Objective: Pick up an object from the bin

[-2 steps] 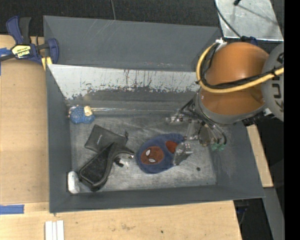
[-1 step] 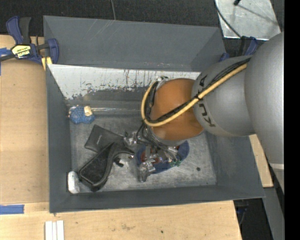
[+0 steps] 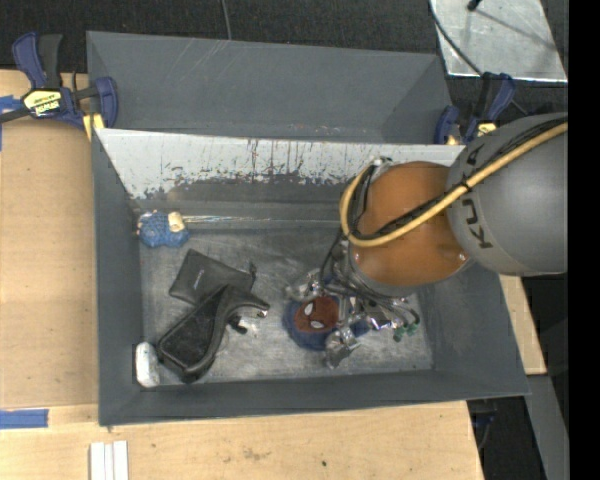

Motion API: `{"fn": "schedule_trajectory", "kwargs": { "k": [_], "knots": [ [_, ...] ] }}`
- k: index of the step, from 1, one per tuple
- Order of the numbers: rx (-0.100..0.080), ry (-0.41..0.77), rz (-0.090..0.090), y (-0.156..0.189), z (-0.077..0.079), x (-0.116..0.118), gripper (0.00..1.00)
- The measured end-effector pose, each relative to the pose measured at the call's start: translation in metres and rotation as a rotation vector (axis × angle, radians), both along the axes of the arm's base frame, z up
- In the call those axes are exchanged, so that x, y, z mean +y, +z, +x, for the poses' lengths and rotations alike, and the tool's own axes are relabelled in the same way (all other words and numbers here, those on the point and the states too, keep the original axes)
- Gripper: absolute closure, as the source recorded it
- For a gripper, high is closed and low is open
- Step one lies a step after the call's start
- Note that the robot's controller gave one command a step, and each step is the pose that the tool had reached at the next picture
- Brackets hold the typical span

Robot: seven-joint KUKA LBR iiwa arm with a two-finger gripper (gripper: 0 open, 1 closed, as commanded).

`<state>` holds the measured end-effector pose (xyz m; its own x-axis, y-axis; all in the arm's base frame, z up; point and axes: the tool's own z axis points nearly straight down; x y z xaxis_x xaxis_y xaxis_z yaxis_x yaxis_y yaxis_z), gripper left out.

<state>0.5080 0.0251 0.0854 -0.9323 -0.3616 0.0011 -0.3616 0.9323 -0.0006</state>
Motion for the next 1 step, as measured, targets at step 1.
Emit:
{"fn": "schedule_trajectory", "kwargs": {
  "k": [1],
  "knots": [
    [-0.002, 0.002, 0.001, -0.0003, 0.0008, 0.0029, 1.00]
  ]
}}
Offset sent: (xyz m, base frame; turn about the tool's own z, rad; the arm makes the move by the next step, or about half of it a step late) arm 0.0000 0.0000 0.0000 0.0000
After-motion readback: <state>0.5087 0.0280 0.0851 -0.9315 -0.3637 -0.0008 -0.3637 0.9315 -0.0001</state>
